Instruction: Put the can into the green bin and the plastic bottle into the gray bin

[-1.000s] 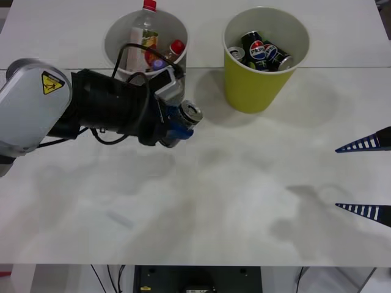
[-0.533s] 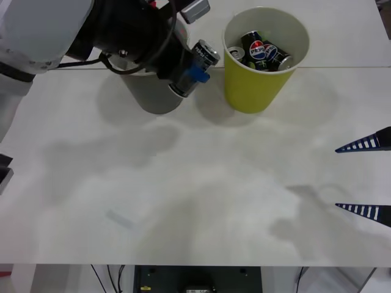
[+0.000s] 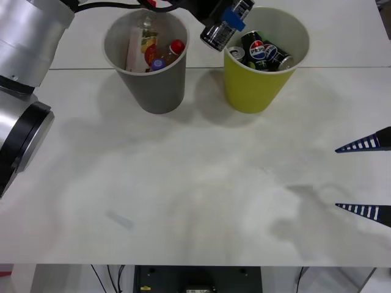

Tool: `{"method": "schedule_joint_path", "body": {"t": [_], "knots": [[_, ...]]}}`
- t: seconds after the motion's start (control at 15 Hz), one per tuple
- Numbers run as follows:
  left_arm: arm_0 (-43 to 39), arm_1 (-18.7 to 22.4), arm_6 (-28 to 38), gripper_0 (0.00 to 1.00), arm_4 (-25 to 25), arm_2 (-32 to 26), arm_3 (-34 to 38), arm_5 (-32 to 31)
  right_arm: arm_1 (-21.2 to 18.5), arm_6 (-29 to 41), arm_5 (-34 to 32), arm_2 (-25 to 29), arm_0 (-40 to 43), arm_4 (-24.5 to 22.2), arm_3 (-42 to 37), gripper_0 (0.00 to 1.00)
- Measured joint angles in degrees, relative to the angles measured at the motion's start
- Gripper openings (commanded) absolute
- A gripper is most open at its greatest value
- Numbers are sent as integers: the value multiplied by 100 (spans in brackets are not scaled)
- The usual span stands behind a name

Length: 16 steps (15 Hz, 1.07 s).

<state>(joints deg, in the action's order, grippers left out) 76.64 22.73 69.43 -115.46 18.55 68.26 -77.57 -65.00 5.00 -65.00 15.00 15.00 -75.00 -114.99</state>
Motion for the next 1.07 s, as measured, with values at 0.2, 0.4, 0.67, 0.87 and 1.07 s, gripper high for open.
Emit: {"method": "schedule_joint_path", "body": {"t": [0.2, 0.4, 0.67, 0.87, 1.07], "knots": [[444, -413, 8, 3, -382, 1, -703, 397, 0, 0, 0, 0, 0, 0, 0, 100], [748, -795, 9, 3, -656, 7, -1278, 769, 0, 0, 0, 0, 0, 0, 0, 100], [869, -1147, 9, 12, -1040, 2, -1604, 1104, 0, 0, 0, 0, 0, 0, 0, 100], [869, -1187, 17, 100, -1097, 7, -1606, 1130, 0, 0, 0, 0, 0, 0, 0, 100], [865, -1186, -63, 100, -1083, 11, -1605, 1142, 0, 0, 0, 0, 0, 0, 0, 100]]}}
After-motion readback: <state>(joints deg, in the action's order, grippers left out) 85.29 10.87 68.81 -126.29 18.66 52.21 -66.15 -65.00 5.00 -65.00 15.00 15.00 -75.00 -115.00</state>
